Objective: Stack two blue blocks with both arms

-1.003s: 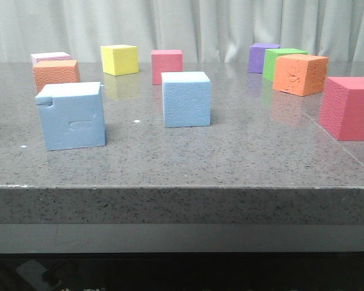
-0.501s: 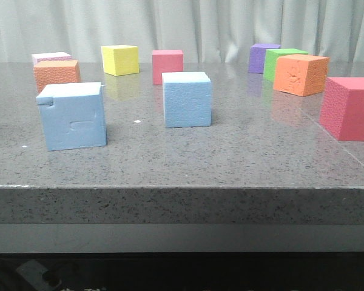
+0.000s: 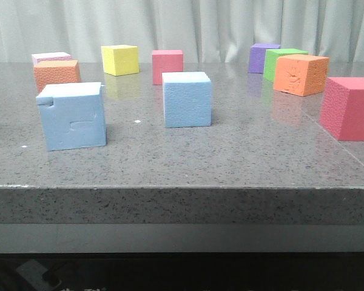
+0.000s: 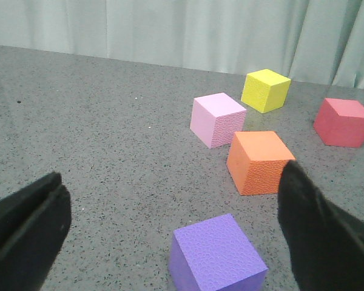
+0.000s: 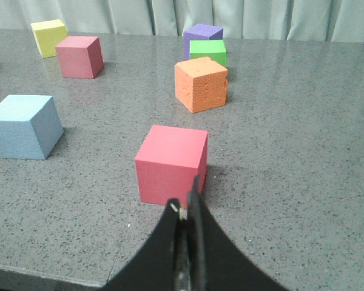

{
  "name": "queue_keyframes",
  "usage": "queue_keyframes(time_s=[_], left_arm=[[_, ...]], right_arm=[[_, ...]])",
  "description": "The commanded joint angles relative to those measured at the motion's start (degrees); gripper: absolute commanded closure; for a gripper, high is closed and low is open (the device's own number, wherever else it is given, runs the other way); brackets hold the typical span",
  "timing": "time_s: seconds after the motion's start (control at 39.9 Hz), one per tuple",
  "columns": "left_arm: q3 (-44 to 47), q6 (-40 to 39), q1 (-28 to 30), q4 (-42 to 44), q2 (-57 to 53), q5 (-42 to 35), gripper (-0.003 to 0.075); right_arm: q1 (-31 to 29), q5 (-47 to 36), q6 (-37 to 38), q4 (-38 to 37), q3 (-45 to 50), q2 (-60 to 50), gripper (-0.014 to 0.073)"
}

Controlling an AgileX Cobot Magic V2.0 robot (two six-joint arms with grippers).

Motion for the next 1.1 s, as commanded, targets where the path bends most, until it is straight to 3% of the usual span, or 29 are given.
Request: queue_keyframes(time_s=[0.0,0.28,0.65,0.83,1.08], left_arm=[[-2.2,-0.4,0.0,-0.5,0.3,-4.8,0.0049],[-6.3,-0.4,-2.7,-2.6,3.6,-1.3,0.0049],[-19.1,0.1,-21.4,-2.2,20.4,8.1,0.0049],[-27.0,0.1,-27.5,-2.3,29.2,16.0,0.0049],[-39.0,-5.1,-28.7,-3.0,41.8,31.5,0.0049]], right_arm=[[-0.3,-5.1,-0.6,-0.4,-1.5,0.5,0.0664],[-0.3,-5.1,-0.6,-0.4,-1.5,0.5,0.0664],[-0.3,-5.1,-0.6,-0.4,-1.5,0.5,0.0664],[-0.2,-5.0,-0.6,-0.4,-1.5,0.5,0.0664],[-0.2,-5.0,-0.6,-0.3,-1.5,0.5,0.0664]])
